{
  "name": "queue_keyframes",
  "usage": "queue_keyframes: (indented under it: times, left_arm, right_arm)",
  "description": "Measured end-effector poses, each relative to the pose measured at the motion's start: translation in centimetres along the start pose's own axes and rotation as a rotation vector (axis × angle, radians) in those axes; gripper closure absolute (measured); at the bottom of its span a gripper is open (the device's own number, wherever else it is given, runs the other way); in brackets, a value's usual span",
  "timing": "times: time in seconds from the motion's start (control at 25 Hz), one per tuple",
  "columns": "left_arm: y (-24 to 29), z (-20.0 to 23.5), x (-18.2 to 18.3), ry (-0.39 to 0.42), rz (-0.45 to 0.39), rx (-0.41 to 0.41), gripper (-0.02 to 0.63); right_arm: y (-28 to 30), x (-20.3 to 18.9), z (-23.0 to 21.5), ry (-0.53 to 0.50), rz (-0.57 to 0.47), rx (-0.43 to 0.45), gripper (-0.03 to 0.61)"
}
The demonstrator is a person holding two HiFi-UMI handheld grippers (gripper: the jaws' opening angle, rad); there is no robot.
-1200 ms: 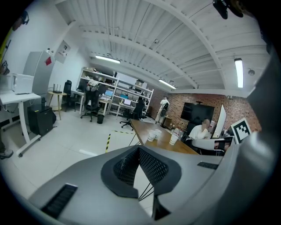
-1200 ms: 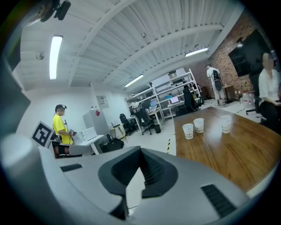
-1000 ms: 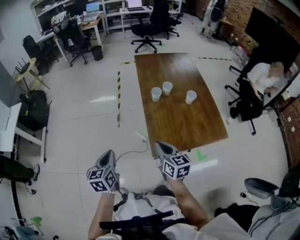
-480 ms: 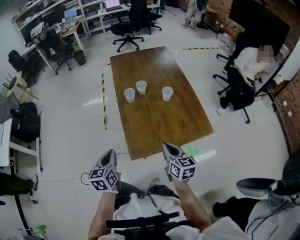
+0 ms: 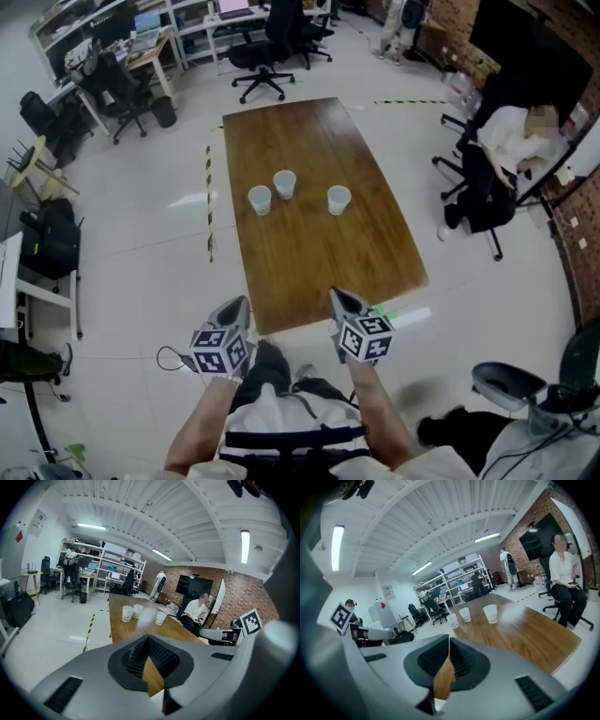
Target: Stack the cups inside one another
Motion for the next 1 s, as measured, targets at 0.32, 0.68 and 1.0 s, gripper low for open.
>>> queue_keyframes:
  times: [0.32, 0.68, 1.0]
  left_arm:
    - [5.4, 4.6, 3.4, -0.003, -0.013, -0.055, 0.615]
    - [10.1, 10.1, 5.7, -0.017, 0.004, -0.111, 0.615]
    - [12.2, 11.7, 6.8, -0.042, 0.008, -0.146, 0.615]
  right_arm:
    - [9.1, 4.4, 2.5, -0.116, 0.053, 0.035, 0.494]
    - [19.0, 7.1, 6.2, -0.233, 0.095, 0.019, 0.431]
    - [25.3, 9.2, 7.2, -0.385, 0.195, -0.005, 0.431]
Point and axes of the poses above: the fingertips, and each gripper's own axes: y forward along the fingers, z to its left, x out of its top, the point moved 7 cm from there along -y, backward along the fingers, and after that the axes turned 13 degrees about y, right-handed, at the moved point
